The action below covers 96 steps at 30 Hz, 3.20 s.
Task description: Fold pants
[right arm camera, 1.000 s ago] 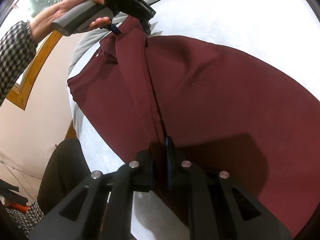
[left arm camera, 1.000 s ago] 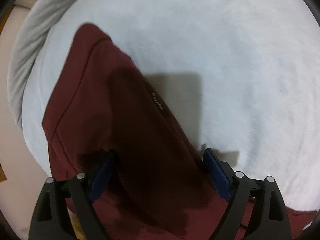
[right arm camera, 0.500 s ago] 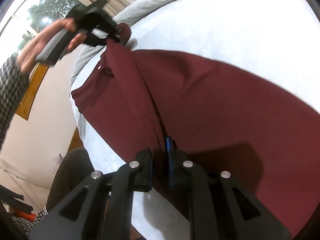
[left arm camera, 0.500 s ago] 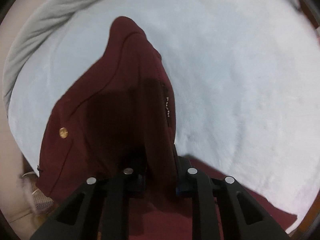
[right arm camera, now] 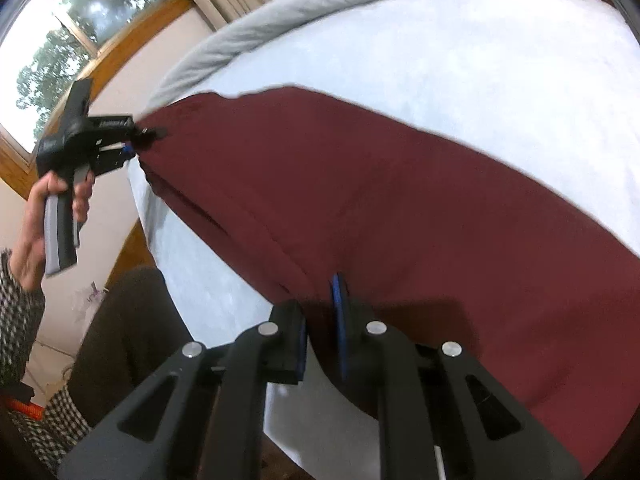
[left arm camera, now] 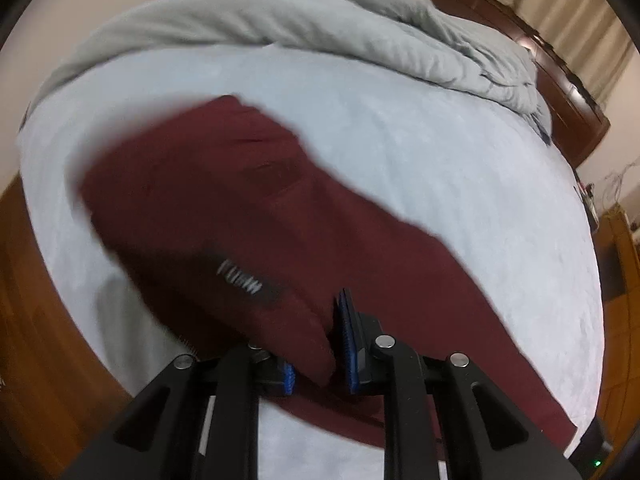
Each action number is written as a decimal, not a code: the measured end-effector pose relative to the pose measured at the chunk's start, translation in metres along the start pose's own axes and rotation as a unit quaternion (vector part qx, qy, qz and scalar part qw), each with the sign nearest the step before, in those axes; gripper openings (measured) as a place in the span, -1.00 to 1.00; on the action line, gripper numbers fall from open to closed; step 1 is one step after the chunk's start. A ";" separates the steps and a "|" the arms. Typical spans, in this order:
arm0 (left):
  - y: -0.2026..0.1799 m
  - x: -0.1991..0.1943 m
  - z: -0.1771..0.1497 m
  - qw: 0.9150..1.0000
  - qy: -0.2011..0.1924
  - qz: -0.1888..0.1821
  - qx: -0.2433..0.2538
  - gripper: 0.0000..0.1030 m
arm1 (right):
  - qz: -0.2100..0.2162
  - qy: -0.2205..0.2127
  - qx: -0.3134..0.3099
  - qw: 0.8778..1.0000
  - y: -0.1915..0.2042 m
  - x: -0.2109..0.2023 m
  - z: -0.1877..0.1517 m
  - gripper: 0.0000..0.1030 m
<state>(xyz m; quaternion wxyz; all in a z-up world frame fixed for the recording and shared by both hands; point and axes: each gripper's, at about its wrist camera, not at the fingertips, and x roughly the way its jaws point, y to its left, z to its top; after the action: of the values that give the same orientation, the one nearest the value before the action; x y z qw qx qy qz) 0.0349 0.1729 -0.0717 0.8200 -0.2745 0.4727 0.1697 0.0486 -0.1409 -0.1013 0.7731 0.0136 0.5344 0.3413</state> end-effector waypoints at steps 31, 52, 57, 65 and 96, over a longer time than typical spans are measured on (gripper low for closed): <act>-0.049 0.038 -0.086 0.988 0.115 -0.075 -0.071 -0.61 | 0.016 -0.088 0.196 0.977 -0.053 -0.097 -0.071 0.08; -0.268 0.032 -0.161 0.960 0.129 -0.140 0.204 0.40 | 0.005 -0.123 0.437 0.891 -0.189 -0.171 -0.185 0.16; -0.286 0.040 -0.168 0.956 0.125 -0.130 0.232 0.41 | 0.011 -0.152 0.453 0.878 -0.214 -0.170 -0.194 0.15; -0.289 0.045 -0.179 0.951 0.120 -0.111 0.263 0.51 | 0.036 -0.216 0.451 0.865 -0.235 -0.175 -0.205 -0.15; -0.293 0.044 -0.190 0.940 0.067 -0.080 0.324 0.66 | -0.052 -0.221 0.478 0.848 -0.288 -0.221 -0.237 -0.62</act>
<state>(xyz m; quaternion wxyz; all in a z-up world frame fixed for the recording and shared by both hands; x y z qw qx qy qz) 0.0843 -0.1741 -0.1017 0.8417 -0.0413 0.5326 -0.0780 -0.0448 -0.5630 -0.1330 0.7851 0.4288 0.4468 -0.0095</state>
